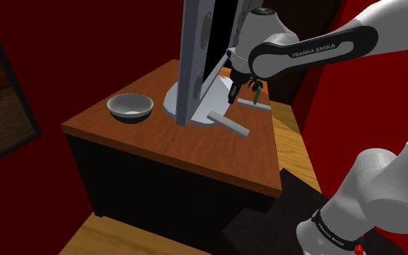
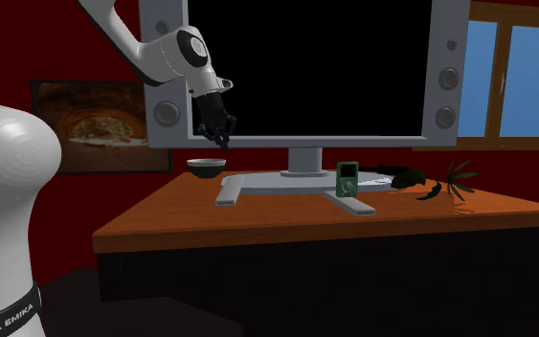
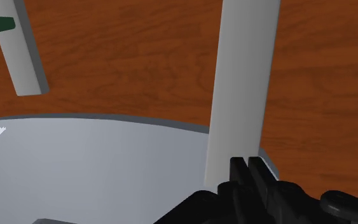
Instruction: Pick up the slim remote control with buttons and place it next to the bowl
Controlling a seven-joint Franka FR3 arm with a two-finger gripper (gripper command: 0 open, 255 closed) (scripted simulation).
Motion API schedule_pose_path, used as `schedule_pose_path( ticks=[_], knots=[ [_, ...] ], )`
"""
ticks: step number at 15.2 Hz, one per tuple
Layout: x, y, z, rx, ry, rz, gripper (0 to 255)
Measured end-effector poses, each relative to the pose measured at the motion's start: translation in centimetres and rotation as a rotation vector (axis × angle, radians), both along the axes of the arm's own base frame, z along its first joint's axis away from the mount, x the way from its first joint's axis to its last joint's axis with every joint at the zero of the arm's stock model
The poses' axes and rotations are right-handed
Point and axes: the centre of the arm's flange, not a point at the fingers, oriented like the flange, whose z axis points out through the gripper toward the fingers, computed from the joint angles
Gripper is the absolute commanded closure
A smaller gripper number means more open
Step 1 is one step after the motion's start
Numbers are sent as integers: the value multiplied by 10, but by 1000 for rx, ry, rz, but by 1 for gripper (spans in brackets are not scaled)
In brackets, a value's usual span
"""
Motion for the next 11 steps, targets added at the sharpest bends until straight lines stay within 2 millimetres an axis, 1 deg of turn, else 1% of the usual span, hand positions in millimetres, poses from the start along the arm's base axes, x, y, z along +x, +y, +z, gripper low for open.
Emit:
schedule_pose_path(
  ticks=[4,5,6,7,11],
  knots=[
    [0,0,0,0,0,0,255],
    [0,0,0,0,0,0,0],
    [0,0,0,0,0,0,0],
    [1,-4,-6,15,3,-4,0],
    [-1,-34,-46,126,21,-33,0]
  ],
)
